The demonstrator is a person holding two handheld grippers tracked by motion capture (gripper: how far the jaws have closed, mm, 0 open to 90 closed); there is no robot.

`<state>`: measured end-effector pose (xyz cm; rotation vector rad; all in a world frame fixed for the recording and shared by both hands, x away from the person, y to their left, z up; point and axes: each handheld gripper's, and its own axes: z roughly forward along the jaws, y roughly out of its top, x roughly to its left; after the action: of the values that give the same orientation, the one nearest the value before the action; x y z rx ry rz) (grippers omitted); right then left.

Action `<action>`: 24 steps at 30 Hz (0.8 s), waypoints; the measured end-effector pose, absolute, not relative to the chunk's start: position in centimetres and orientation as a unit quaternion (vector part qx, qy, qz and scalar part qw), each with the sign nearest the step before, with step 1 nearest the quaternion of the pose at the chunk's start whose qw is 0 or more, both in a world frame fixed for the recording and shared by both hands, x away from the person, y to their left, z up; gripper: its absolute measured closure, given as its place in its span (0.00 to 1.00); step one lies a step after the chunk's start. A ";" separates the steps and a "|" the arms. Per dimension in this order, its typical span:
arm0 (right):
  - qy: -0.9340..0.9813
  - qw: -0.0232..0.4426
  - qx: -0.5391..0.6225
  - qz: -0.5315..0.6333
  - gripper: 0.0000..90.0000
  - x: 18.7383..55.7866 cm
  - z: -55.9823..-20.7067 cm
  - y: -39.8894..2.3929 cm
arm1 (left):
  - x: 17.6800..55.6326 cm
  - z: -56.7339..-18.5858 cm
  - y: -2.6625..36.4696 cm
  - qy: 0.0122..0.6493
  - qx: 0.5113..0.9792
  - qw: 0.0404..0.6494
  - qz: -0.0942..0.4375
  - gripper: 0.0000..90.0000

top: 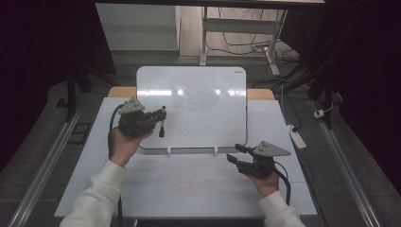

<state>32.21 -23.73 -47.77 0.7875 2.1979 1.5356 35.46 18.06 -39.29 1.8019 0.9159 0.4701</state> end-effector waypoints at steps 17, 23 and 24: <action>0.750 0.208 0.333 0.532 0.49 32.3 -48.2 -28.9 | 43.2 -36.5 20.7 0.447 0.744 0.434 0.241 0.91; 0.756 0.205 0.328 0.528 0.49 32.4 -48.5 -28.7 | 45.4 -36.5 20.8 0.460 0.743 0.413 0.254 0.90; 0.757 0.206 0.328 0.526 0.49 32.4 -48.5 -28.6 | 45.7 -36.5 20.9 0.462 0.743 0.412 0.255 0.90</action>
<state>32.41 -28.63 -48.49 0.9136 2.1095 1.4665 45.70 20.89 -36.52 1.8679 1.1619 0.6415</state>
